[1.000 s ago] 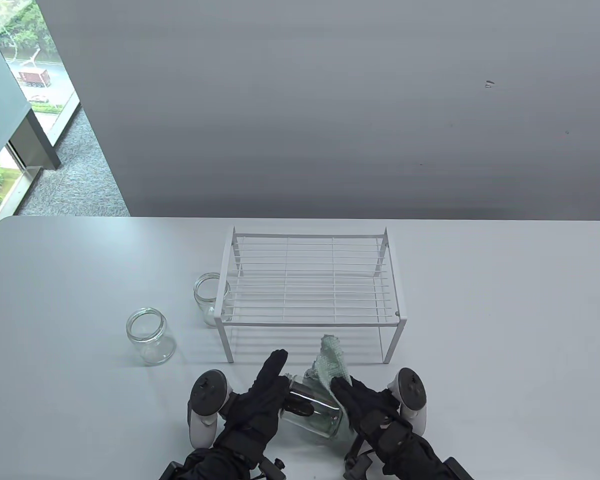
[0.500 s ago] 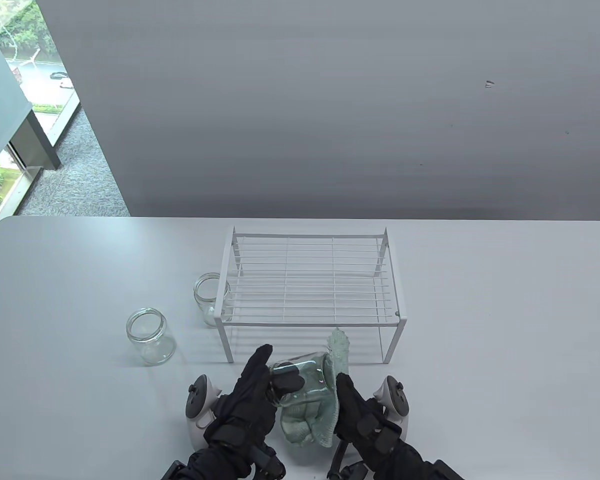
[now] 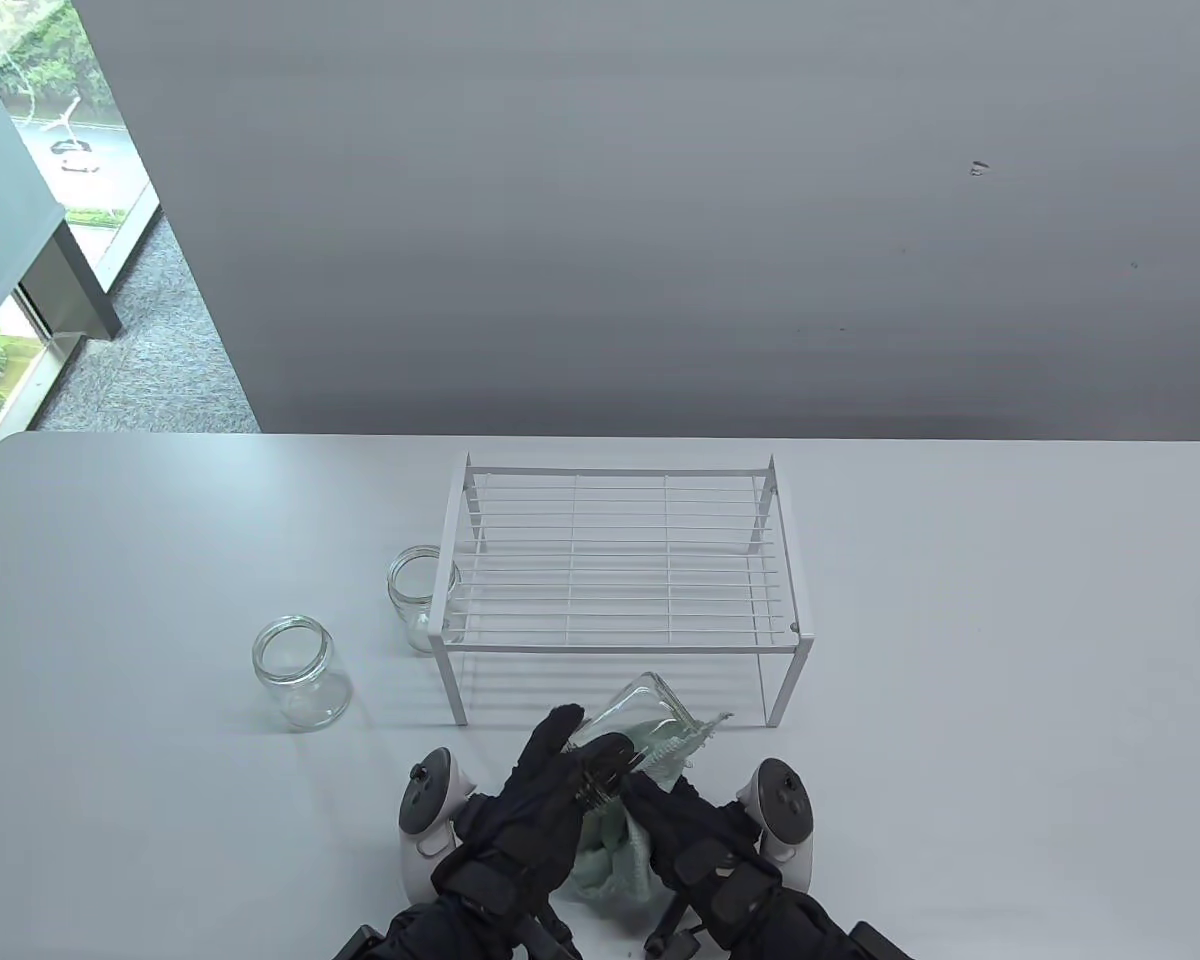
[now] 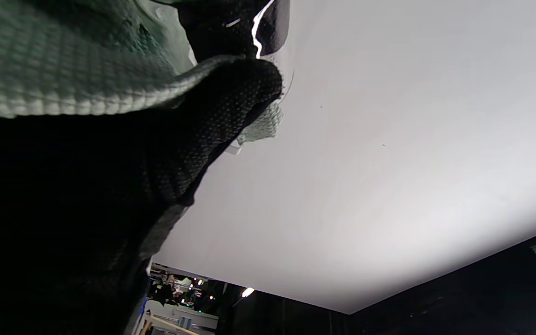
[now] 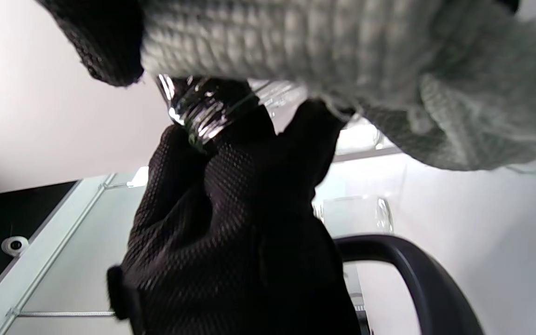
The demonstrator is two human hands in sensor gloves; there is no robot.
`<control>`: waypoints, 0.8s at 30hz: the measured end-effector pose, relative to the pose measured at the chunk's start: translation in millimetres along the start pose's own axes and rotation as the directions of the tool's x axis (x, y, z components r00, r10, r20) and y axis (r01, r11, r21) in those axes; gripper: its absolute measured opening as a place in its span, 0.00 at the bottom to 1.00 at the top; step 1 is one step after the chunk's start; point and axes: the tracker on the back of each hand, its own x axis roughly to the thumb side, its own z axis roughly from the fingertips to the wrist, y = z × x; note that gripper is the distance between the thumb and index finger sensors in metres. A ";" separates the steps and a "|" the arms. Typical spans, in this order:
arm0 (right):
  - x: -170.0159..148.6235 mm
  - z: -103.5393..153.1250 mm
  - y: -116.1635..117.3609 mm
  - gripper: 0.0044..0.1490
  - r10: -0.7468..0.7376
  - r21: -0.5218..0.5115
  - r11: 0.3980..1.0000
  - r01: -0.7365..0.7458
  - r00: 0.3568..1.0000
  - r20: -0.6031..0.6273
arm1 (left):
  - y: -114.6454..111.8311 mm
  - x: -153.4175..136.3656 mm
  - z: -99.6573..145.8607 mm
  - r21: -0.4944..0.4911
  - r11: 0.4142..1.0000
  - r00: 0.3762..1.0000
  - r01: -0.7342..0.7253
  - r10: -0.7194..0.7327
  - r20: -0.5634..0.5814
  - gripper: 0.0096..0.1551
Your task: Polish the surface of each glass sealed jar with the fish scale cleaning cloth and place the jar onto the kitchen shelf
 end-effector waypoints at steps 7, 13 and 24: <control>-2.0 4.7 -9.1 0.73 -0.138 -0.188 0.972 0.141 0.990 0.028 | -16.0 -3.0 -5.1 -0.087 0.981 0.985 0.171 -0.172 -0.008 0.38; 7.8 6.8 -17.6 0.72 0.020 -0.336 0.942 0.022 0.992 0.121 | -18.8 -4.1 -7.9 -0.135 0.977 0.986 0.165 -0.167 -0.001 0.37; 21.4 6.7 -33.2 0.72 0.121 -0.376 0.925 -0.050 0.978 0.168 | -4.7 0.8 -1.7 -0.002 0.979 0.978 0.204 -0.204 -0.032 0.33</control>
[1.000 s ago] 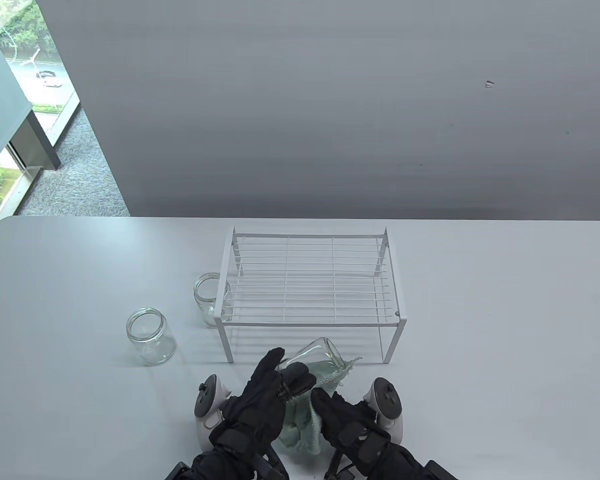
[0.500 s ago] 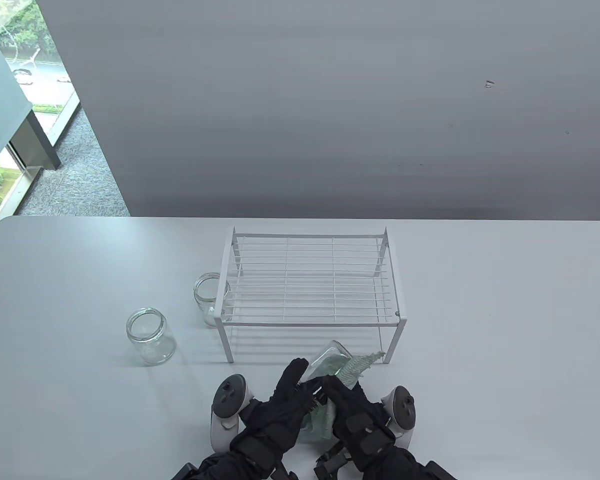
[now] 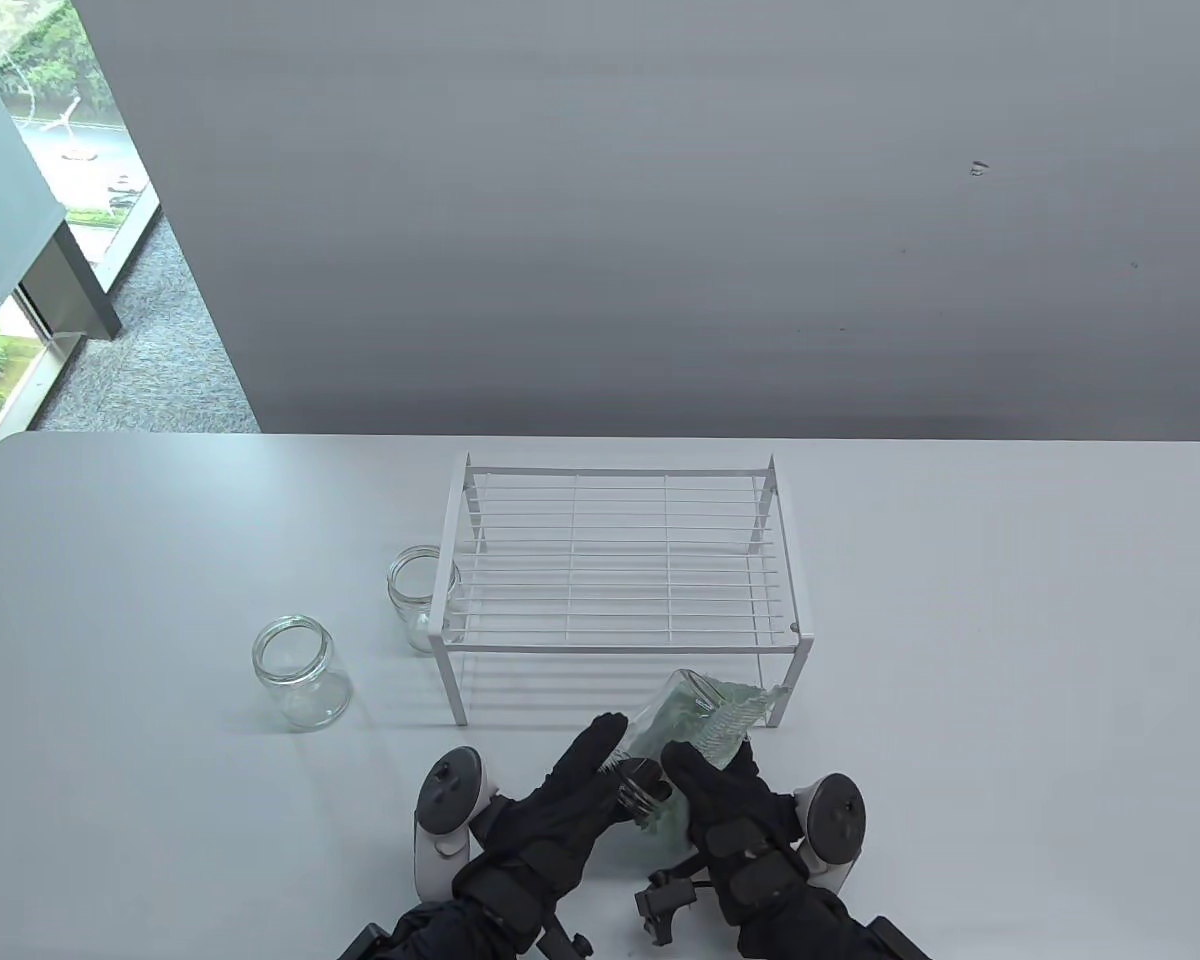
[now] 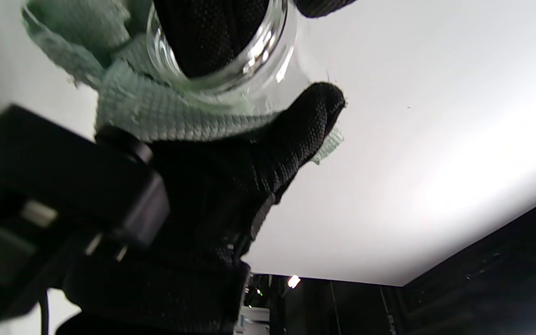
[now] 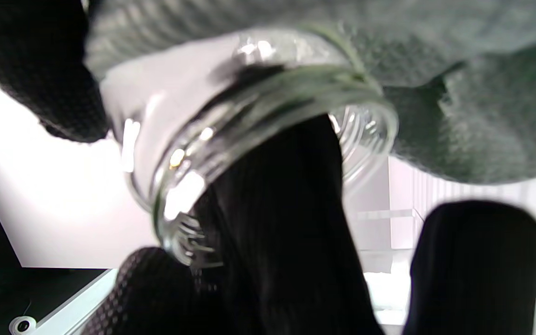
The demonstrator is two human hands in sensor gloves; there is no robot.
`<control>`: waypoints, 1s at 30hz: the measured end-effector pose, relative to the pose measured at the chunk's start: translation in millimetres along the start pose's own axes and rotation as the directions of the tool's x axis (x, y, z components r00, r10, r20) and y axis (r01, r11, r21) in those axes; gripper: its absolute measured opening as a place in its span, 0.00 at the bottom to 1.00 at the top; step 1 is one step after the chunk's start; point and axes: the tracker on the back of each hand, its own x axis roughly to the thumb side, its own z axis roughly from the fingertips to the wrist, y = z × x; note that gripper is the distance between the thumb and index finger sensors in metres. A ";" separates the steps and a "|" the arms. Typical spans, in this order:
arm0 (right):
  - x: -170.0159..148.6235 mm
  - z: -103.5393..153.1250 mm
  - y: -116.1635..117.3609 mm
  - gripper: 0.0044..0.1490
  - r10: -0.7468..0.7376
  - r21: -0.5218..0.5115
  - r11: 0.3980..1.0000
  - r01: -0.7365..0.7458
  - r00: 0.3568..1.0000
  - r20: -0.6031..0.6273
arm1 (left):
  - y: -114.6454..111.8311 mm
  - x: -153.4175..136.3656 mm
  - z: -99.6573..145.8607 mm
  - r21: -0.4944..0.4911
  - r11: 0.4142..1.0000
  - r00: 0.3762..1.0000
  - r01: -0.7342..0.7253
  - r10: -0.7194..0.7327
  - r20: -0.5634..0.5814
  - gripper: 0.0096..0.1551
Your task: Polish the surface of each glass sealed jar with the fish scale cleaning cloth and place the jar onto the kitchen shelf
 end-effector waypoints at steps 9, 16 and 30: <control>12.2 -7.0 -14.5 0.71 0.133 0.079 0.988 -0.131 0.991 -0.017 | 16.3 6.4 3.2 0.076 0.960 0.962 0.270 -0.272 0.011 0.47; 15.6 -0.8 9.7 0.65 0.289 0.285 0.914 -0.289 0.956 0.043 | 10.6 -4.4 1.3 -0.003 0.973 0.972 0.231 -0.231 -0.046 0.58; 25.2 -0.4 10.6 0.42 0.285 0.420 0.868 -0.266 0.958 0.019 | 20.1 -7.5 -6.2 -0.046 0.977 0.967 0.206 -0.211 -0.146 0.69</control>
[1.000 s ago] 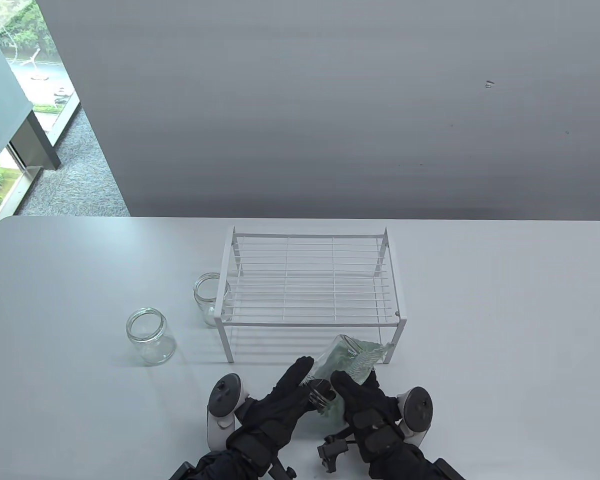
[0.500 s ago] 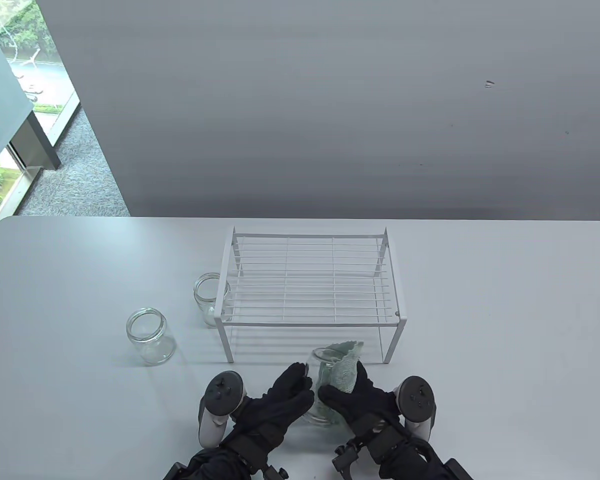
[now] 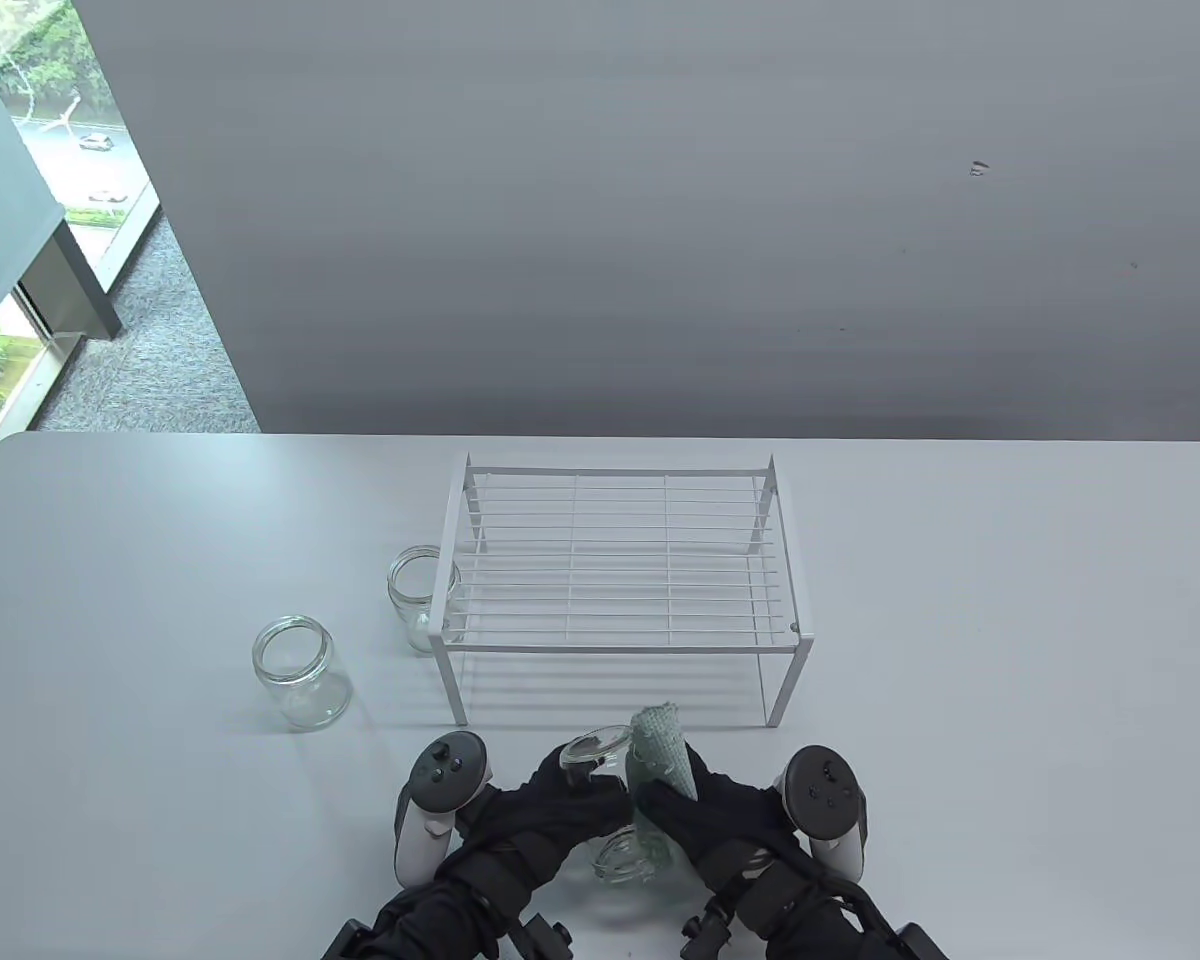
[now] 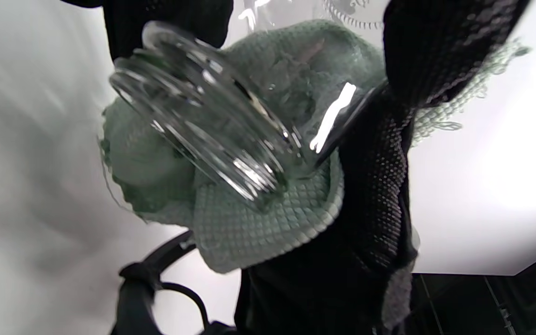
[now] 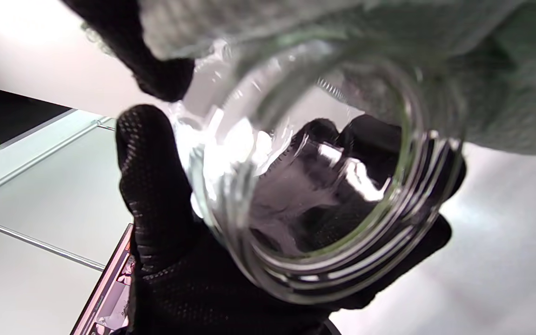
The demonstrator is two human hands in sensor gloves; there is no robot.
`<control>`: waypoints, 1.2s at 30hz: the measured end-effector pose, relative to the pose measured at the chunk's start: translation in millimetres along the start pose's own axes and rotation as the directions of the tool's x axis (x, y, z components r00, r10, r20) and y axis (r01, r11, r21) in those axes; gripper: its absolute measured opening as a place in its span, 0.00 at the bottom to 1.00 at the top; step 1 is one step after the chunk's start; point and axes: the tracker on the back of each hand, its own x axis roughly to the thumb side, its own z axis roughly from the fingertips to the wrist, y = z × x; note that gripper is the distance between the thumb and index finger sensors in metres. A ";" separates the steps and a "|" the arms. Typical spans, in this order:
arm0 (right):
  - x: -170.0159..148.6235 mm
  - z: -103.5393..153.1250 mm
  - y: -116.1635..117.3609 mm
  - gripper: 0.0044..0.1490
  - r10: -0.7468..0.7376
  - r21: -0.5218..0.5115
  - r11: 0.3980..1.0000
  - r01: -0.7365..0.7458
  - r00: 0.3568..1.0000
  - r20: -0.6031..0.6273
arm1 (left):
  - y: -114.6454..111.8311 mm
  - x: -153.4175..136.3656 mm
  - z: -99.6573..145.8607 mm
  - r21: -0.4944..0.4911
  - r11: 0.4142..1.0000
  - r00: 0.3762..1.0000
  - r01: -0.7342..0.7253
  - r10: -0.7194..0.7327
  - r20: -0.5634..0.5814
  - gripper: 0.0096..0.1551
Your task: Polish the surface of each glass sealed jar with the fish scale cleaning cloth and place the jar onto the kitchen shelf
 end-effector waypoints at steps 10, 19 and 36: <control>4.8 0.3 -5.0 0.37 0.224 0.138 0.965 -0.225 0.974 0.021 | 27.4 41.8 5.5 0.228 0.952 0.952 0.205 -0.248 0.179 0.70; -0.7 -3.4 -10.9 0.35 0.481 0.298 0.834 -0.464 0.876 0.016 | 31.3 94.9 -8.0 0.393 0.884 0.874 0.251 -0.382 0.301 0.70; -3.3 -5.3 -29.5 0.35 0.655 0.364 0.712 -0.600 0.755 -0.036 | -0.9 139.2 -111.7 0.452 0.779 0.798 0.434 -0.566 0.209 0.69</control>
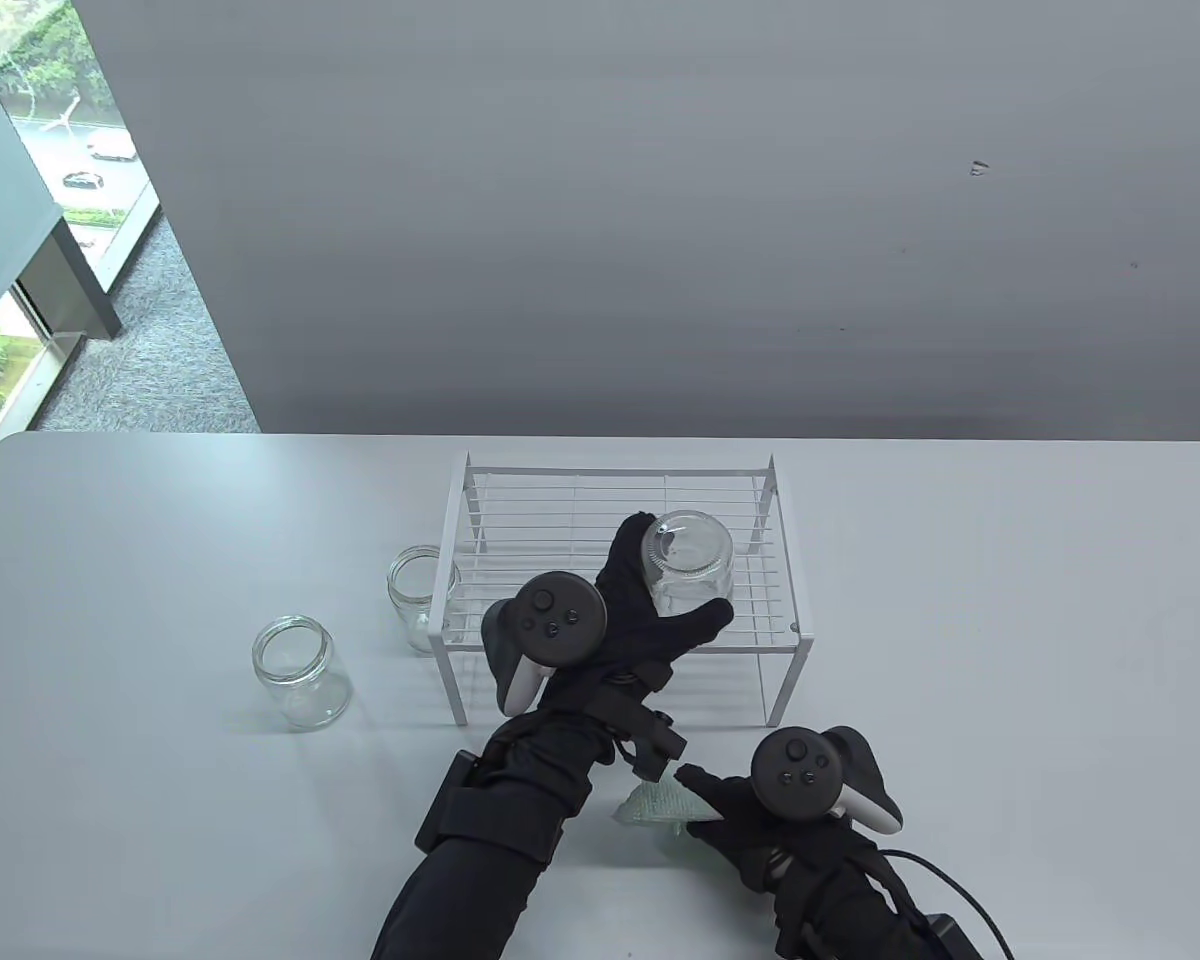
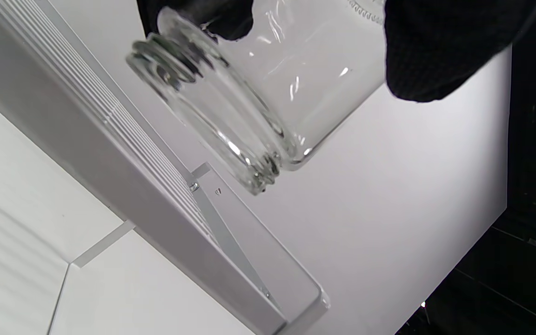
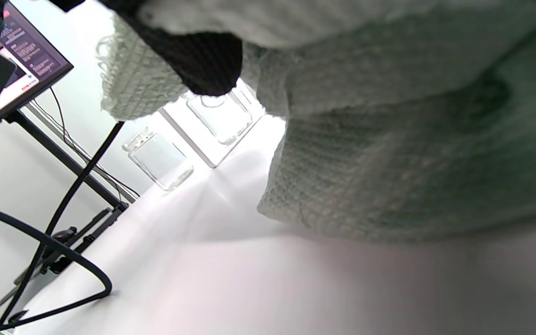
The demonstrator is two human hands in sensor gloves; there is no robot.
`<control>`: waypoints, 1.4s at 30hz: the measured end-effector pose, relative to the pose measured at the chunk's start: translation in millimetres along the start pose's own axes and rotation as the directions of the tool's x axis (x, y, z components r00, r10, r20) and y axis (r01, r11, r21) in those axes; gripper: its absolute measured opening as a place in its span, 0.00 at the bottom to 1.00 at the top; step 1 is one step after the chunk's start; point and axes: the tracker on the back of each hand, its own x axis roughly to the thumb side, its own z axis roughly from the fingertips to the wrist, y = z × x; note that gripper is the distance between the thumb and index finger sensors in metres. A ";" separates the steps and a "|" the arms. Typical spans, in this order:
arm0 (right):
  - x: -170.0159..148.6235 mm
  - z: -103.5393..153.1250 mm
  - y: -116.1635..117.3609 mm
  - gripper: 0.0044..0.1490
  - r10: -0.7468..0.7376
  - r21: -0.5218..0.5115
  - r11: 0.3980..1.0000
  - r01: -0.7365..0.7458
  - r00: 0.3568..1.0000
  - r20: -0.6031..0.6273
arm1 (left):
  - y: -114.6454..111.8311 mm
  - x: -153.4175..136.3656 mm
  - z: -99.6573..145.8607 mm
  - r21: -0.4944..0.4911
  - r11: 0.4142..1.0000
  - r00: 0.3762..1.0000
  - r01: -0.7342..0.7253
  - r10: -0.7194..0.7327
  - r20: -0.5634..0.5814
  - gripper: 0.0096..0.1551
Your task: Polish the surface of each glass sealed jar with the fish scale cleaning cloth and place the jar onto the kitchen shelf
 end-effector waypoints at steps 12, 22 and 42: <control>-1.8 1.6 -5.9 0.35 0.026 -0.005 1.000 -0.026 0.999 -0.020 | -28.6 4.8 -15.8 -0.060 0.994 0.995 0.089 -0.092 -0.048 0.68; -2.6 2.3 -7.7 0.35 0.026 -0.011 1.000 -0.026 0.999 -0.022 | -35.8 3.5 -17.5 -0.072 0.991 0.989 0.114 -0.120 -0.085 0.68; -1.7 3.9 -9.0 0.36 0.028 -0.006 1.000 -0.028 0.999 -0.017 | -19.3 1.5 -2.7 -0.103 0.994 0.999 0.038 -0.040 -0.015 0.71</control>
